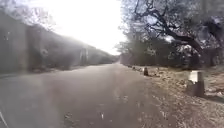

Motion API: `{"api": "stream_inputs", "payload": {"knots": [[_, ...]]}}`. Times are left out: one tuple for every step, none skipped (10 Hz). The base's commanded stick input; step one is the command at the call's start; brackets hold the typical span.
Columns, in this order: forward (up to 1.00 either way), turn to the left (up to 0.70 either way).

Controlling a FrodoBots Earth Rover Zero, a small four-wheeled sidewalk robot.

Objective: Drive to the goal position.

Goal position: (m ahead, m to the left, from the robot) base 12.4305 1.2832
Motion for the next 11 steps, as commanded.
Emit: {"api": "stream_inputs", "payload": {"knots": [[1.0,0.0],[1.0,0.0],[1.0,0.0],[1.0,0.0],[1.0,0.0],[1.0,0.0],[1.0,0.0],[1.0,0.0],[1.0,0.0],[1.0,0.0],[1.0,0.0]]}}
